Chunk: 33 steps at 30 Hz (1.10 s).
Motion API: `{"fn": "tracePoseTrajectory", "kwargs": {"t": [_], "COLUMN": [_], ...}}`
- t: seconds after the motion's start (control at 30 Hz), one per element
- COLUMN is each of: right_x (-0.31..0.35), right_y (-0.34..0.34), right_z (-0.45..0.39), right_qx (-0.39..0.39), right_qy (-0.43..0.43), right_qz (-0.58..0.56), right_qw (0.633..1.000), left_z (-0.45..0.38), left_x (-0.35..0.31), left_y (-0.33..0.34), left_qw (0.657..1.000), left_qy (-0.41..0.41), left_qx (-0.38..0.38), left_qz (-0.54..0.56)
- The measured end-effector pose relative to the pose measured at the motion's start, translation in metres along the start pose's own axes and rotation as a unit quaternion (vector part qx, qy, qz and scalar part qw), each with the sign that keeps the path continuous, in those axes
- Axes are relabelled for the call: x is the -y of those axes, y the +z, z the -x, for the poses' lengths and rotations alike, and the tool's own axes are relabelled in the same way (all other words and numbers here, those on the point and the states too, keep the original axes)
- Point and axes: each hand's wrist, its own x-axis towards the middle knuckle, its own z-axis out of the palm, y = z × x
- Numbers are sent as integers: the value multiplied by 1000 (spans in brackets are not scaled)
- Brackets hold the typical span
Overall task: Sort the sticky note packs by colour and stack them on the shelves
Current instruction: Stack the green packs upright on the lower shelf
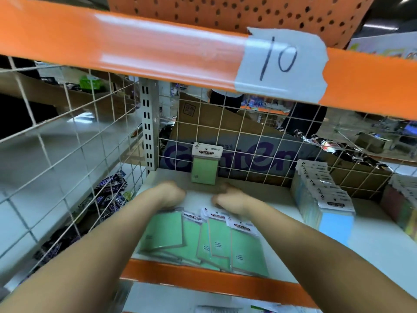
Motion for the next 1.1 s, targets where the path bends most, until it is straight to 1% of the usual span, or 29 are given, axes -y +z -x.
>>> {"fn": "tracePoseTrajectory", "kwargs": {"t": [0.1, 0.17, 0.23, 0.33, 0.4, 0.5, 0.57, 0.73, 0.87, 1.0, 1.1], "right_x": [2, 6, 10, 18, 23, 28, 33, 40, 42, 39, 32], "right_y": [8, 14, 19, 29, 39, 54, 60, 65, 64, 53, 44], "right_z": [15, 25, 34, 46, 51, 56, 61, 69, 64, 53, 45], "right_qx": [-35, -58, -59, -28, 1, 46, 61, 57, 30, -14, -64], "right_qy": [-39, -70, -88, -104, -105, -90, -87, -81, -62, -57, -50], "right_qz": [31, 22, 3, -2, -30, -84, -76, -61, -124, -165, -162], "right_qw": [998, 996, 994, 994, 994, 991, 991, 993, 990, 985, 983], "left_z": [17, 25, 33, 51, 57, 62, 64, 62, 57, 47, 29], "left_x": [8, 15, 20, 22, 24, 29, 32, 34, 30, 20, 13], "left_y": [-6, -8, -8, -7, -4, 0, 4, 13, 10, 7, 13], "left_qw": [999, 999, 999, 996, 995, 993, 991, 993, 992, 988, 986], "left_qy": [-18, -33, -52, -74, -89, -110, -121, -113, -96, -68, -34], "left_qx": [-31, -25, -4, 8, 14, 43, 48, -20, -77, -134, -144], "left_qz": [-26, -19, -4, -39, -43, -11, 18, 21, 13, 39, 74]}}
